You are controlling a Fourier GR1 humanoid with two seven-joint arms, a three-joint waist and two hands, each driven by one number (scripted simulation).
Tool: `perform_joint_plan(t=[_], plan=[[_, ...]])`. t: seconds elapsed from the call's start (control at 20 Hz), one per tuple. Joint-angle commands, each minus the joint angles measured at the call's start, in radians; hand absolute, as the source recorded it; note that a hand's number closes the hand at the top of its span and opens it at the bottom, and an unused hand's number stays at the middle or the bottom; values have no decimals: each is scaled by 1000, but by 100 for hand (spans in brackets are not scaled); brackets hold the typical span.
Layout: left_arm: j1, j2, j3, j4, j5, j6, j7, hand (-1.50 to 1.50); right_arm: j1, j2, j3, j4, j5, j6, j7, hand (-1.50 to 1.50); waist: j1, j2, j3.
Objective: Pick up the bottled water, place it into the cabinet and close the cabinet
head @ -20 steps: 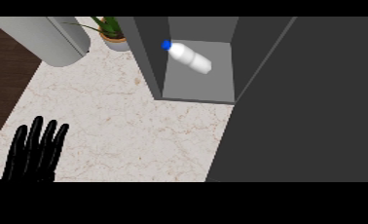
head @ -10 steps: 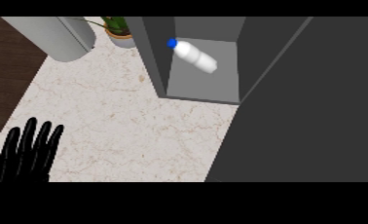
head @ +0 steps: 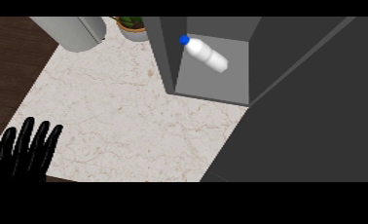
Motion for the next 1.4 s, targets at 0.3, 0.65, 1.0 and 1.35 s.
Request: perform_joint_plan(t=[0.3,0.65,1.0,1.35], plan=[[12,5,21,18,13,-18,-6,-150,-6,146,-68,169,-152,-223,5,150,-36,-4,4],[39,14,40,15,28,-28,-10,-150,30,147,-185,174,-133,-329,-70,150,-55,-5,6],[33,26,49,22,41,-59,-4,-150,-136,149,-323,304,-170,-454,-90,150,-20,-2,6],[11,35,64,20,67,-83,14,-150,-537,152,-431,638,-213,-678,-104,150,-14,-8,12]])
